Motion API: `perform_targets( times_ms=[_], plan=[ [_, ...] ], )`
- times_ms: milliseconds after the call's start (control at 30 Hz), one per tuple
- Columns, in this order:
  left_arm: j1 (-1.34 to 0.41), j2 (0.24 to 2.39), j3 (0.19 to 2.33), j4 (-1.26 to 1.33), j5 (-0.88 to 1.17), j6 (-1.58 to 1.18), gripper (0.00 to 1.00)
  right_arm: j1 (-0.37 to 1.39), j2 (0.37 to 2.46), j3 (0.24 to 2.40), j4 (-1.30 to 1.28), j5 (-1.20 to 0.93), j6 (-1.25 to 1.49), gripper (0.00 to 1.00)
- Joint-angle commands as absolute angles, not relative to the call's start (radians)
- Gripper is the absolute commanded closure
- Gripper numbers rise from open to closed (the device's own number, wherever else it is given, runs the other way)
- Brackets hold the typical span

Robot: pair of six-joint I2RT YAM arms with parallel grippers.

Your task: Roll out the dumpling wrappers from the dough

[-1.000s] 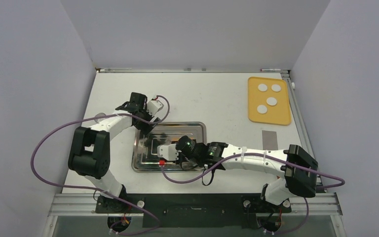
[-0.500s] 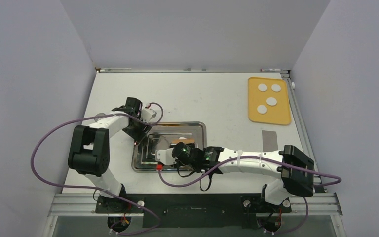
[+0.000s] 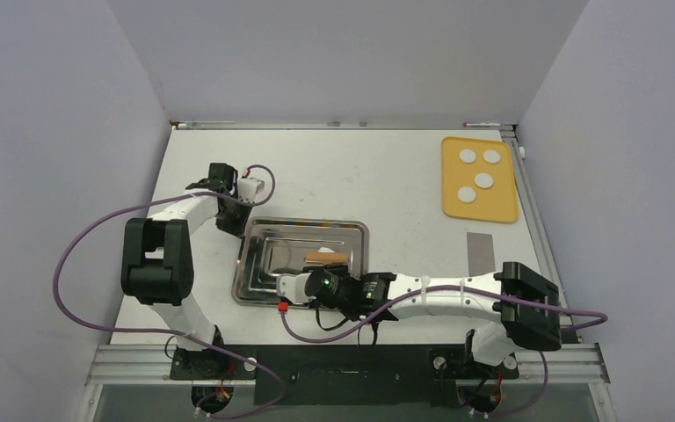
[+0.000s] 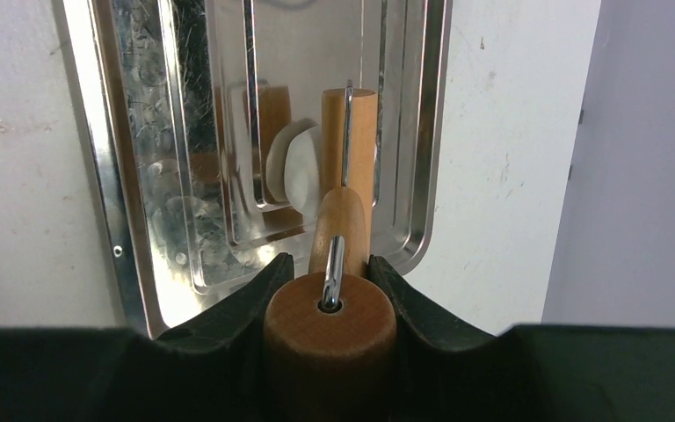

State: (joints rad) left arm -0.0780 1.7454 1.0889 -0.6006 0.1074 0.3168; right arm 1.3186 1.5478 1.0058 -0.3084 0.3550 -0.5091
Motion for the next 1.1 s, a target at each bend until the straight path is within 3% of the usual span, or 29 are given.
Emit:
perform_targets(
  times_ms=[0,200,533,867,1000,1067],
  plan=[
    [-0.052,1.813,1.022,-0.598,0.164,0.289,1.00,1.326,1.577,0.953,-0.415,0.285,-0.431,0.92],
    [-0.049,1.795,1.005,-0.557,0.149,0.266,1.00,1.266,1.658,1.031,-0.409,0.259,-0.475,0.92],
    [-0.048,1.762,0.980,-0.512,0.140,0.236,1.00,1.411,1.571,0.964,-0.475,0.310,-0.338,0.92],
    [-0.052,1.650,0.977,-0.514,0.202,0.328,1.00,1.293,1.666,1.037,-0.401,0.298,-0.480,0.92],
    [-0.146,1.533,1.016,-0.501,0.267,0.554,0.51,1.299,1.651,1.033,-0.396,0.299,-0.514,0.92],
    [-0.231,1.541,1.046,-0.513,0.231,0.681,0.40,1.299,1.642,1.027,-0.387,0.300,-0.525,0.92]
  ],
)
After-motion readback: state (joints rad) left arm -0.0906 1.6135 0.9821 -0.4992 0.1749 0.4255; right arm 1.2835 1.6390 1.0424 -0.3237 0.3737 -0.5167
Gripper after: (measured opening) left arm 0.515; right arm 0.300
